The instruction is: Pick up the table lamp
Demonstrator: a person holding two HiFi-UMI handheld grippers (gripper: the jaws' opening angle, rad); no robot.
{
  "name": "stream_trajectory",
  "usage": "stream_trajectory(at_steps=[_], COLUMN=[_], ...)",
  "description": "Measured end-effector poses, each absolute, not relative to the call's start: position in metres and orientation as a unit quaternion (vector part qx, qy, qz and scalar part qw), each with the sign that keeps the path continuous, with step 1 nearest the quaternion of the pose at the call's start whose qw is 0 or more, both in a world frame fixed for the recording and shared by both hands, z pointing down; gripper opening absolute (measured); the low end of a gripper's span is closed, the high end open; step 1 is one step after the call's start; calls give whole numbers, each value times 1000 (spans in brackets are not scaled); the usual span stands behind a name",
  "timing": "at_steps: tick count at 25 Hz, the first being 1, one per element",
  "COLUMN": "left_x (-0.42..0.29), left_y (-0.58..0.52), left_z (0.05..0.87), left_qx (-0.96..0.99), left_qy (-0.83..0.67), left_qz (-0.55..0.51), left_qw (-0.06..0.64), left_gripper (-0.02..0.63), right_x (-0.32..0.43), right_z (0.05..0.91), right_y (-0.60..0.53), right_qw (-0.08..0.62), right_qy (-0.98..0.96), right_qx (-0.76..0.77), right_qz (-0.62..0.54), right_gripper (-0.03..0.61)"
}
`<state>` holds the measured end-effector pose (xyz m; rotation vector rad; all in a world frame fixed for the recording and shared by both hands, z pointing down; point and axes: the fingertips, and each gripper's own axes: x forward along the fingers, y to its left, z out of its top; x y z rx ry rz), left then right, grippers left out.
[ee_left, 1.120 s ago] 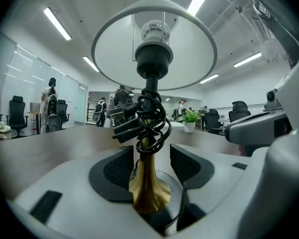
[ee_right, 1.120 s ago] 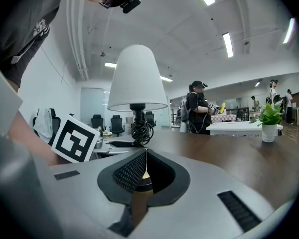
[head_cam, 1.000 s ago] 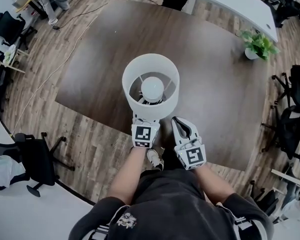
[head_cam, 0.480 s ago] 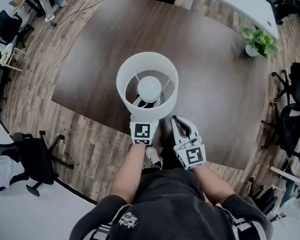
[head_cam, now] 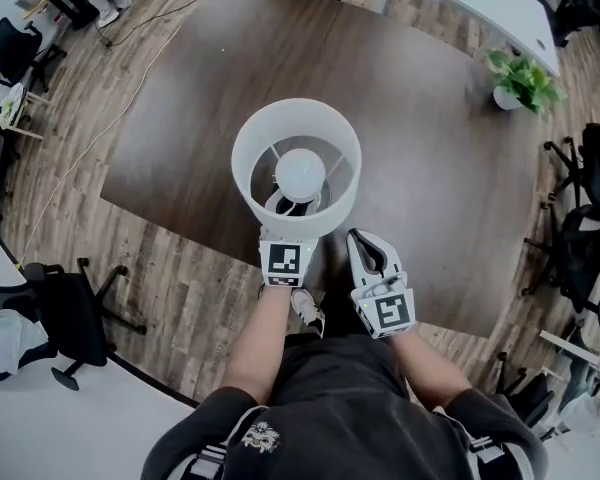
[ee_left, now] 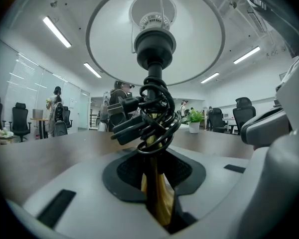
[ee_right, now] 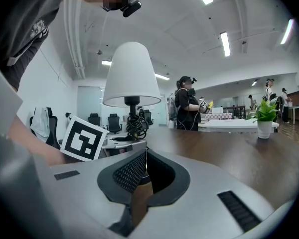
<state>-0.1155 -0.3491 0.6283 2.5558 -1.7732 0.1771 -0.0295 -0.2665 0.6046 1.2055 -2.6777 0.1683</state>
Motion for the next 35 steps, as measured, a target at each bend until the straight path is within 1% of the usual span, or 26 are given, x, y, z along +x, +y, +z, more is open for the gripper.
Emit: stream_trajectory(at_steps=[9,13,20,35], left_x=[-117,-117,-116,-118], left_y=[-350,-350,-347,-333], left_z=[627,626,625,609], left_qx=[819,819,820,821], left_qy=[-570,-570,-568,-563], left_qz=[58,61,69,86], left_qw=[15,16,19,42], left_gripper=[91,89,86,83], right_x=[-31,-27,-28,-28], right_z=[608,609,610,595], right_y=[-263,-263,-258,-253], right_qw=[110,100,105,85], right_qy=[-905,-903,-904,-905], right_qx=[406,414,410,415], right_qz=[61,61,61,51], right_gripper=[26,26,26,26])
